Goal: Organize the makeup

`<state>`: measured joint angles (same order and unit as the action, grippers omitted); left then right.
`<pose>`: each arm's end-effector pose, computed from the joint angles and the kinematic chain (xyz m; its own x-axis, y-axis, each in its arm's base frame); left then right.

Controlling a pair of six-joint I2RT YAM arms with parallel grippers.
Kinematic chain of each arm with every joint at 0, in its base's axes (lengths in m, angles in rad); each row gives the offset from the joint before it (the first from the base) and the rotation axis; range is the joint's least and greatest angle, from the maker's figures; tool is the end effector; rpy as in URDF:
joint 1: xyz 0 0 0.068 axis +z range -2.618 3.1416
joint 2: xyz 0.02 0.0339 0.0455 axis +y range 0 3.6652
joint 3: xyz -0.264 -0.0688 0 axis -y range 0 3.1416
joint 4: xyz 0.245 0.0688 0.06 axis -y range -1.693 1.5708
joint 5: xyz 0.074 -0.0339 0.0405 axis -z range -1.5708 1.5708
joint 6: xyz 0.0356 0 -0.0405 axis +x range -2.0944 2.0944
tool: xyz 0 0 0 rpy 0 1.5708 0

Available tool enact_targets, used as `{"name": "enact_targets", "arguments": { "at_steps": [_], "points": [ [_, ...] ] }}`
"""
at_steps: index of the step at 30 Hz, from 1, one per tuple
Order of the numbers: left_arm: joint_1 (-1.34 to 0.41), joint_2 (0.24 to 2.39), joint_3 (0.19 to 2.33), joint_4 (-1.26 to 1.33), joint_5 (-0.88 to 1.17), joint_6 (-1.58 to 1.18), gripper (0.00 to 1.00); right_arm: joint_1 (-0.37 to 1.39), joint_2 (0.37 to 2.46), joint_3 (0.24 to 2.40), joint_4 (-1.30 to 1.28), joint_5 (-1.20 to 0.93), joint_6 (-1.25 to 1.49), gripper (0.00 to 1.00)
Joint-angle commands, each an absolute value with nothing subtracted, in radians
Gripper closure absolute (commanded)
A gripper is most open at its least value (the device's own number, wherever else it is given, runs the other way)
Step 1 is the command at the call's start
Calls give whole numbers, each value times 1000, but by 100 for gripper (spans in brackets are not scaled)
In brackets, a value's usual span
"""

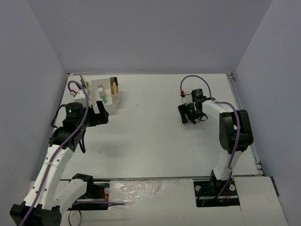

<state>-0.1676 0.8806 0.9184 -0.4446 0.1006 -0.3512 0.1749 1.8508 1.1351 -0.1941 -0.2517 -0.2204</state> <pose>0.1916 -0.0360 0.3430 -0.4547 -0.2702 -0.8487 0.1070 0.9294 -0.3533 0.3764 0.0755 0.1661 -0.6888 -0.3367 -0.6420 -0.4813 0.8747 0.0576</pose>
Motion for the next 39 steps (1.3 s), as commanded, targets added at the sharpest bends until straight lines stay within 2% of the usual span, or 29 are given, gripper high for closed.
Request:
{"name": "enact_targets", "arguments": {
  "at_steps": [1,9,16,20,28,32,39],
  "points": [
    [-156,880,944,-390,110,-362,3,215,1819,1105,-255,-235,-174,36],
    [-155,890,943,-369,147,-378,3,256,1786,1069,-245,-169,-112,67],
    [-160,899,923,-314,303,-513,3,360,1694,1039,-167,-189,-52,99],
    [-195,884,907,-274,349,-611,3,469,1578,995,-26,-211,6,100],
    [-379,859,918,-222,253,-689,3,792,1356,901,374,-146,138,100],
    [-471,864,931,-214,170,-706,7,887,1324,861,539,-135,173,100],
    [-588,875,927,-172,77,-708,14,974,1333,850,661,-114,184,100]
  ]
}}
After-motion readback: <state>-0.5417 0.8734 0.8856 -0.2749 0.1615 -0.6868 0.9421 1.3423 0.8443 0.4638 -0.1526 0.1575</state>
